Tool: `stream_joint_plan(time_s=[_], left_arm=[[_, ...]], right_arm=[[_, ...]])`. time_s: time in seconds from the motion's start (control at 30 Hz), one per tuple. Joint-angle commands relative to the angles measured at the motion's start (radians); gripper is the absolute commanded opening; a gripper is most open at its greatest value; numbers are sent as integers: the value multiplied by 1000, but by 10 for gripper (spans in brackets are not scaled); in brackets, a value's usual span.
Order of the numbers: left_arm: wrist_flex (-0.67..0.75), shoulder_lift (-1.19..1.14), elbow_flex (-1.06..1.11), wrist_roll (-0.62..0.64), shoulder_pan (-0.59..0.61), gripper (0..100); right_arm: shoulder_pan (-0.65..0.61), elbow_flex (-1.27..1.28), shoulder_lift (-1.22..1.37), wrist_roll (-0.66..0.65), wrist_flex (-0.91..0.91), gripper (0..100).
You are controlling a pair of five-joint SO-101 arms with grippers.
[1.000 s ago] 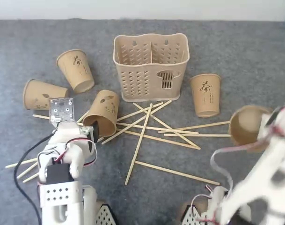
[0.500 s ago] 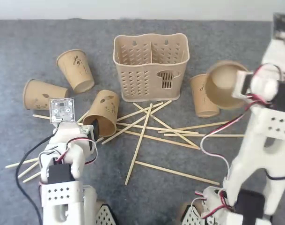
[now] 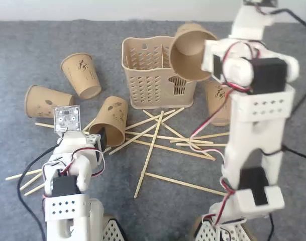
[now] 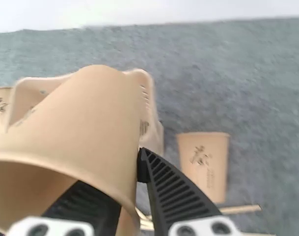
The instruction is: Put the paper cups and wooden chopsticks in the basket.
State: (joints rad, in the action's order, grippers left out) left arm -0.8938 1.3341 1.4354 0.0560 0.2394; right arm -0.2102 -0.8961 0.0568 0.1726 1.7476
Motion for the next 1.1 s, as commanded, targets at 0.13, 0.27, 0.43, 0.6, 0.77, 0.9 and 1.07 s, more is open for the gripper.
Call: stream_joint_plan(time_s=[0.13,0.27,0.43,0.6,0.77,0.9,1.07], left_arm=[[46,15,1,5,8,209],[48,15,1,5,8,209],[49,15,1,5,8,209],[49,15,2,5,8,209],[51,15,10,5,8,209],[51,15,10,3,8,209],[51,15,10,3,8,209]], right_arm=[[-47,-199,173,12,-12,8],[-42,-203,229,9,-12,8],[-42,-198,246,11,1,8],[-41,-198,262,8,-5,32],[-39,-199,297,58,-5,209],[-1,-204,291,132,-28,236],[-1,-292,222,138,27,236]])
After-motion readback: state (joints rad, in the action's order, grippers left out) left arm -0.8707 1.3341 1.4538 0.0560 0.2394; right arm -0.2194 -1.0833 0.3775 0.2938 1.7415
